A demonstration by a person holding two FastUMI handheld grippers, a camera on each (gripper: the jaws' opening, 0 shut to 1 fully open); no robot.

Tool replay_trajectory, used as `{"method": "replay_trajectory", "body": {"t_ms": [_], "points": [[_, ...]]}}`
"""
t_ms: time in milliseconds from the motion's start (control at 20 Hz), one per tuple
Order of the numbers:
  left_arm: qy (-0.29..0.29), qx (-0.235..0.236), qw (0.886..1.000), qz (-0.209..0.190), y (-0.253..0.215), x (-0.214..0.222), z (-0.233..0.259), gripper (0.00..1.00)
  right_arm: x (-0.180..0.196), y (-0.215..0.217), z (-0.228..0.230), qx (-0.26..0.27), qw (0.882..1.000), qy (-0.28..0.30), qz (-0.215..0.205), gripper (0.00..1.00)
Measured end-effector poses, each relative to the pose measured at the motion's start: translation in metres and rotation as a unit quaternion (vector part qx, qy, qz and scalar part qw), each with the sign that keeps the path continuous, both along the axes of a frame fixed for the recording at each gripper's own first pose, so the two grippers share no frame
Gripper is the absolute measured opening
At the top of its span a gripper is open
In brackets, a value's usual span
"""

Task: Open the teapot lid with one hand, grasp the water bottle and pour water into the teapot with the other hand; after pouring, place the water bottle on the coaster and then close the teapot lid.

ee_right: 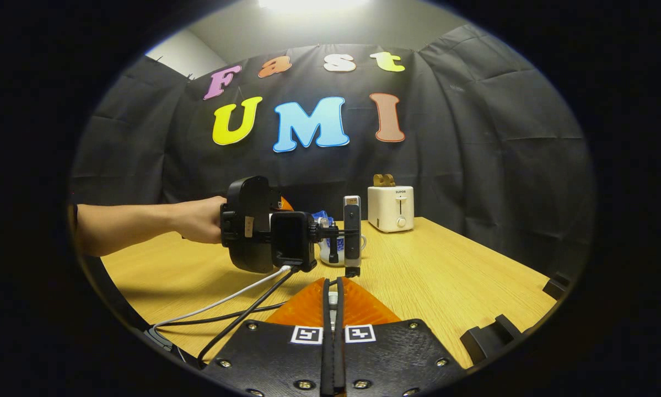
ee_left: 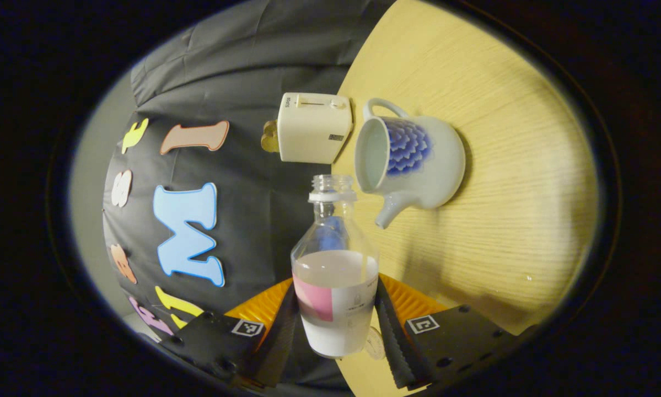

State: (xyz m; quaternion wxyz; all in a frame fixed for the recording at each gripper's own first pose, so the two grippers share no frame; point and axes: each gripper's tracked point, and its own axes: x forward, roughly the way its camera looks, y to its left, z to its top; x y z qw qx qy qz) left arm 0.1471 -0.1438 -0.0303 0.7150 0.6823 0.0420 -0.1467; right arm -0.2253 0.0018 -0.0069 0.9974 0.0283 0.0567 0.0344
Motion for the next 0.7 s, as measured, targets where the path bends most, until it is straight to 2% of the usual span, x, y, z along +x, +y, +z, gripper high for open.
{"method": "replay_trajectory", "body": {"t_ms": [350, 700], "points": [[-0.008, 0.087, 0.996, -0.005, -0.003, -0.003, 0.007, 0.85, 0.003, -0.004, -0.003, 0.005, 1.000, 0.007, -0.002, 0.00], [-0.025, 0.133, 0.991, -0.002, -0.003, -0.002, 0.017, 0.86, 0.006, -0.004, -0.009, 0.005, 1.000, 0.018, 0.003, 0.00]]}}
